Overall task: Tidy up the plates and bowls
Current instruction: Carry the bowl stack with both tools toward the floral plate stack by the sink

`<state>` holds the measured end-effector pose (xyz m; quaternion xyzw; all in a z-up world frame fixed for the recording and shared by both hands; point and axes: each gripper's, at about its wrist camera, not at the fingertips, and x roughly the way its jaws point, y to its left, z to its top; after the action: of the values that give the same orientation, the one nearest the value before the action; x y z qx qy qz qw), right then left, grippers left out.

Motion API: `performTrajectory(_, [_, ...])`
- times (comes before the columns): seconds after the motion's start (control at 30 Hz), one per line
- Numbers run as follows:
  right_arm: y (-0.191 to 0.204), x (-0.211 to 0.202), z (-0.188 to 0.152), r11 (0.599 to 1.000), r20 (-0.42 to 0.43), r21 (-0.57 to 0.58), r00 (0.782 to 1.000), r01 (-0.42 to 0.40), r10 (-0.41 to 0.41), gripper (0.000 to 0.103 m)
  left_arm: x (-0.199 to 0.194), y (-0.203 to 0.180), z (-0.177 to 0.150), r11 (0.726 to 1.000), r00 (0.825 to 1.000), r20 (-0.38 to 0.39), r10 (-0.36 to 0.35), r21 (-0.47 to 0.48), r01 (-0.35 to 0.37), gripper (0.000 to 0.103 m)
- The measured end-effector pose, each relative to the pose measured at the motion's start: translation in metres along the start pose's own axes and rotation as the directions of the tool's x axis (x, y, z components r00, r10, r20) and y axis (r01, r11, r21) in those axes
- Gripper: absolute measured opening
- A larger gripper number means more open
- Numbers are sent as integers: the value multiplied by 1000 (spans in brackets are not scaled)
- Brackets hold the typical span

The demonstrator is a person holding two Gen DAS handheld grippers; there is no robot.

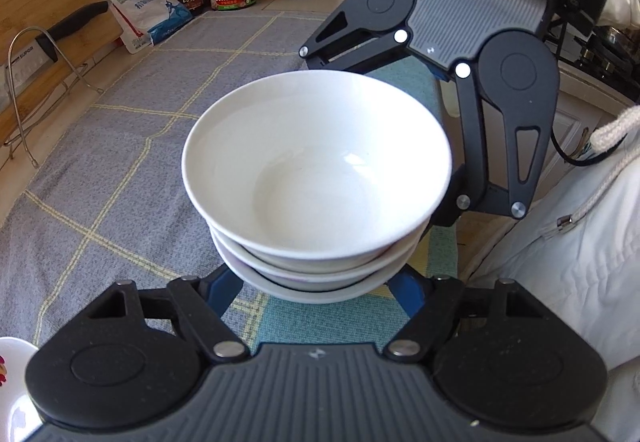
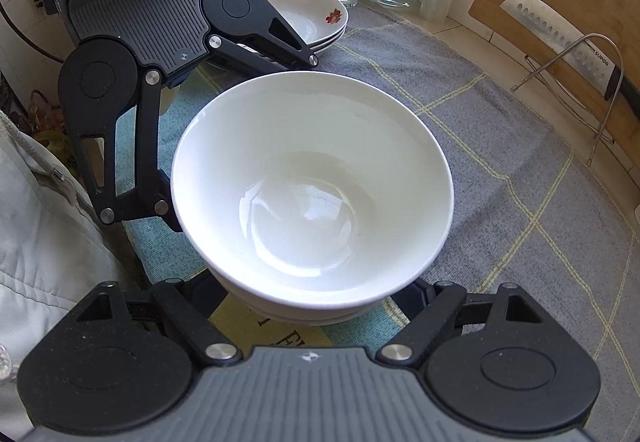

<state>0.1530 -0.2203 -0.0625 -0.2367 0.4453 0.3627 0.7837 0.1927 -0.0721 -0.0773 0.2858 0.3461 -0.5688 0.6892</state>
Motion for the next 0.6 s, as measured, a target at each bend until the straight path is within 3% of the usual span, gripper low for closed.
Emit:
performTrajectory(0.3, [0, -10, 20, 999, 7, -48, 1000, -13, 13, 89, -21, 3, 0, 998, 999, 23, 39, -41, -38, 78])
performTrajectory(0.6, [6, -7, 70, 983, 25, -174, 997, -64, 70, 89, -65, 19, -20, 982, 991, 37, 130, -144, -124, 78])
